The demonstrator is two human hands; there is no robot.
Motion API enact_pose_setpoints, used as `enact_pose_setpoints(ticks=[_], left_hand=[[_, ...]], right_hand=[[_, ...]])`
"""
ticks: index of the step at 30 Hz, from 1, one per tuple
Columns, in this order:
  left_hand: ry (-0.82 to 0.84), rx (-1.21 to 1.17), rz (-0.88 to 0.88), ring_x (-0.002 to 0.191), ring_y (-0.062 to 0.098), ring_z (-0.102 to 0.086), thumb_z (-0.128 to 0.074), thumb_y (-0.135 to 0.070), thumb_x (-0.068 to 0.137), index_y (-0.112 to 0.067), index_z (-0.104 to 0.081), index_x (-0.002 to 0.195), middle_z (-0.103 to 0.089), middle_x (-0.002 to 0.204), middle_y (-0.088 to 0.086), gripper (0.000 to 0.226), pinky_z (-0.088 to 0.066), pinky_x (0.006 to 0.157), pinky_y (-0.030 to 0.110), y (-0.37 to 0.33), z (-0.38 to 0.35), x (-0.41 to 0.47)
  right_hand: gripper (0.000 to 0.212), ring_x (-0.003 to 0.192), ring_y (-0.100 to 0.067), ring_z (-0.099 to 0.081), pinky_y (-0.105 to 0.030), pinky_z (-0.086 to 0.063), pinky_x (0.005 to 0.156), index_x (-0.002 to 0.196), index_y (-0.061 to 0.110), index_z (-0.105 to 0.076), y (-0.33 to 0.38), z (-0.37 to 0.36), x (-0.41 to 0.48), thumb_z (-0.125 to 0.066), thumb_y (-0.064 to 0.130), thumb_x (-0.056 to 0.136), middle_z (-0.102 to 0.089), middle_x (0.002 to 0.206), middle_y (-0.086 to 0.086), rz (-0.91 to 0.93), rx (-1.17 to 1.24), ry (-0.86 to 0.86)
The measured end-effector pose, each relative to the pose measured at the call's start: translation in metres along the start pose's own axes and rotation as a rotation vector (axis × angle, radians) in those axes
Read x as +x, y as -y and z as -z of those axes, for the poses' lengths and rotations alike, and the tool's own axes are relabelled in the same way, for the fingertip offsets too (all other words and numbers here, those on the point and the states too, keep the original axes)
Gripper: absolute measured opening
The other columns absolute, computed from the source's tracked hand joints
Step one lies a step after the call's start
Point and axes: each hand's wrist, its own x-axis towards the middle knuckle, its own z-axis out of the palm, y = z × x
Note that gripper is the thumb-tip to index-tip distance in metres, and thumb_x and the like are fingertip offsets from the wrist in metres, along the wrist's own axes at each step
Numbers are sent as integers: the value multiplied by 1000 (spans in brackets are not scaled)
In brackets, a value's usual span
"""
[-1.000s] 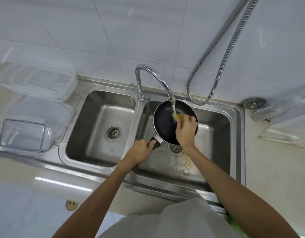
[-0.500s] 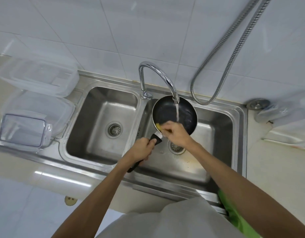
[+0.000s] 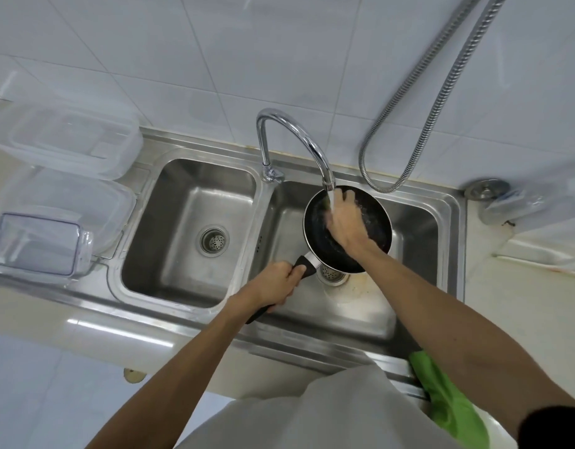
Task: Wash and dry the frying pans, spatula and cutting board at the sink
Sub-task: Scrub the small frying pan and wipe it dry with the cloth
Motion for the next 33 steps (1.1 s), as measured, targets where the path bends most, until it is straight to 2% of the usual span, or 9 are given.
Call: enact_pose_setpoints(ticks=[6,9,12,15,19,24,26,30,33], left_hand=[[-90,22,32,37,13,-49,-42,-38,104,-4,-59,80,-57,63,6,46,-39,35,26,7,11,10],[-49,-29,56,34,13,-45,-42,-37,105,-6,-56,76,-53,60,6,44,-36,34,26,16,15,6],[-12,-43,55,37,18,-44,-42,-38,105,-6,-55,77,-51,58,5,44,-35,34,27,18,13,4],[7,24,20,42,21,-48,-42,-40,104,-8,-57,74,-54,57,3,46,-43,42,40,16,9,2],[-9,60,9,44,19,-53,-42,-39,104,-7,-58,76,-57,60,3,45,-50,49,44,7,4,3],[-81,34,36,35,10,-48,-42,-38,105,-4,-59,80,-56,61,5,45,-43,40,31,9,20,7],[-75,2,32,31,9,-45,-42,-36,105,-3,-57,80,-54,58,4,44,-37,35,27,12,24,5],[-22,-55,55,36,11,-44,-43,-38,105,-7,-55,76,-51,55,2,44,-37,38,26,17,21,8],[52,-65,58,44,14,-46,-44,-40,104,-10,-55,75,-50,53,-3,44,-41,45,33,16,10,10]], right_hand=[[12,86,-39,-60,-46,-50,75,105,9,-52,-3,-1,-34,-54,8,93,-58,95,-16,381,125,434],[14,98,-39,-62,-42,-49,83,106,15,-56,-34,7,-36,-59,17,93,-57,105,-13,288,-89,582],[47,112,-47,-59,-49,-50,93,134,12,-45,-46,8,-23,-63,12,91,-45,132,-22,55,-289,485],[48,112,-51,-57,-55,-50,93,133,1,-42,-30,9,-5,-62,5,90,-40,136,-29,-43,-201,201],[36,90,-47,-64,-55,-56,75,129,8,-52,0,-9,-4,-60,17,94,-54,123,-22,86,119,-40],[41,139,-27,-45,-49,-24,121,135,5,-62,-8,-19,-41,-63,10,94,-58,142,-14,548,282,160],[43,133,-21,-51,-46,-31,119,128,9,-69,-34,-20,-51,-67,0,86,-64,136,-8,608,148,151],[41,88,-35,-66,-39,-51,86,110,26,-74,-68,-5,-50,-68,-1,79,-76,110,-6,373,-192,112],[45,93,-42,-65,-47,-52,89,118,17,-69,-56,10,-25,-63,-9,81,-67,120,-17,244,-242,27]])
